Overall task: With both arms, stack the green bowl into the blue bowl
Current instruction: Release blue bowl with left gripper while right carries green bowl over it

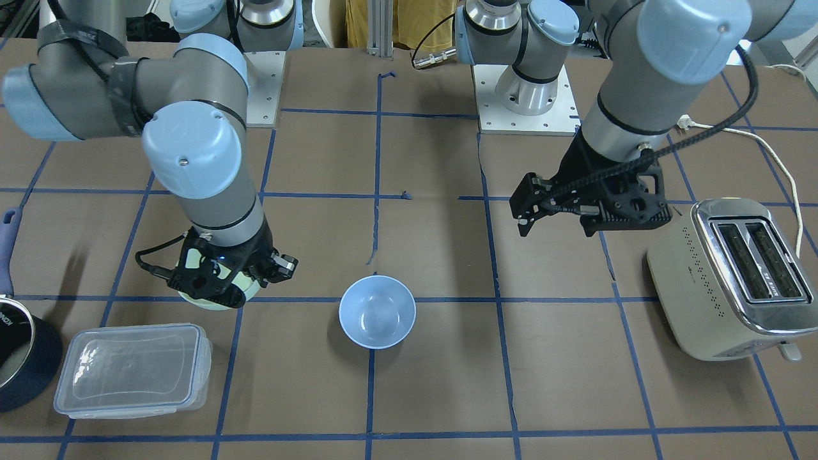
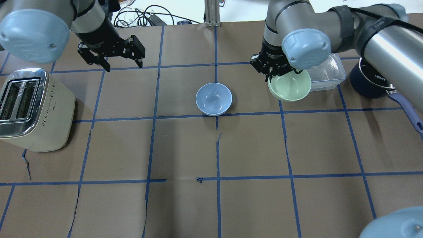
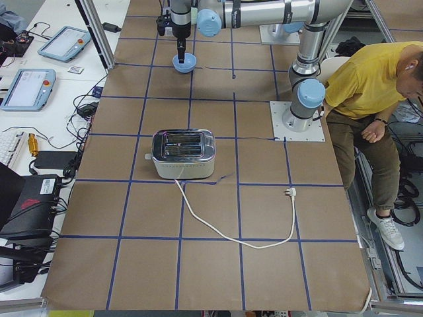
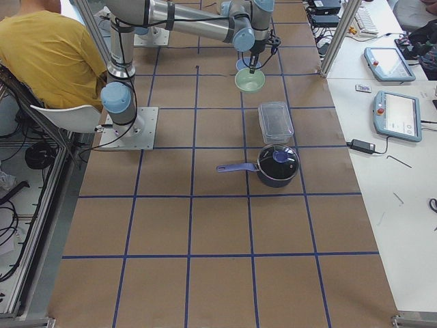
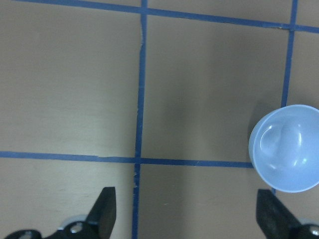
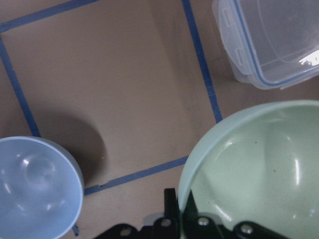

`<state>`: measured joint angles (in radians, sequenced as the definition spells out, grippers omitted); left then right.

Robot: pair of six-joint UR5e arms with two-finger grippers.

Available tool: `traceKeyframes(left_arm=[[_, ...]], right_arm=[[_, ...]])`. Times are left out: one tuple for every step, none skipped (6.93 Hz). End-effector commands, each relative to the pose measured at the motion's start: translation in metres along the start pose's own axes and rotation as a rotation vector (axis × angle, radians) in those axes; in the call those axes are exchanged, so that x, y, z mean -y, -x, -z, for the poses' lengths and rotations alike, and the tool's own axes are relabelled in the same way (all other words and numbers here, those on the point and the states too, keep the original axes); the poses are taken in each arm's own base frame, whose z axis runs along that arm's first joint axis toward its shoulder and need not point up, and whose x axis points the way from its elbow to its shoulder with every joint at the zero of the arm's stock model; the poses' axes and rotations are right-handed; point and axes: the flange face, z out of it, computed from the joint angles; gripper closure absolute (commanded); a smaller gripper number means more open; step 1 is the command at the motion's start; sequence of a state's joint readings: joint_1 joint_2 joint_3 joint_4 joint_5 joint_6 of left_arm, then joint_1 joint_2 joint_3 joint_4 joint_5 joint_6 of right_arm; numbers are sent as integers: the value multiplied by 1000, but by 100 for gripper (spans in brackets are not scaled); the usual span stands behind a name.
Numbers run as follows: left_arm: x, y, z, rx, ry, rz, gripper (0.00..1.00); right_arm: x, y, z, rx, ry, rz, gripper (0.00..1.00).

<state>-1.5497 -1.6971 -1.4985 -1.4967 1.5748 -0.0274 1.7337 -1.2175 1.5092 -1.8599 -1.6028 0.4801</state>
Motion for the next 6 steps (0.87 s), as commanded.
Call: traceKeyframes(left_arm=[[-14, 3, 26, 13, 6, -7, 0], [-13, 5, 26, 15, 8, -3, 0], [-12, 4, 21, 10, 17, 0, 0], [-14, 3, 19, 10, 20, 2, 0], [-14, 3, 20, 10, 18, 5, 0], [-14, 3, 20, 10, 18, 5, 0]], right_arm=[[-15, 76, -2, 13, -27, -82, 100], [-10, 104, -8, 11, -37, -110, 100], [-12, 131, -20, -16, -60, -132, 100], [-13, 153, -28, -11, -64, -168, 100], [-10, 163, -29, 7, -59, -197, 100], [-25, 182, -46, -3, -49, -224, 100]])
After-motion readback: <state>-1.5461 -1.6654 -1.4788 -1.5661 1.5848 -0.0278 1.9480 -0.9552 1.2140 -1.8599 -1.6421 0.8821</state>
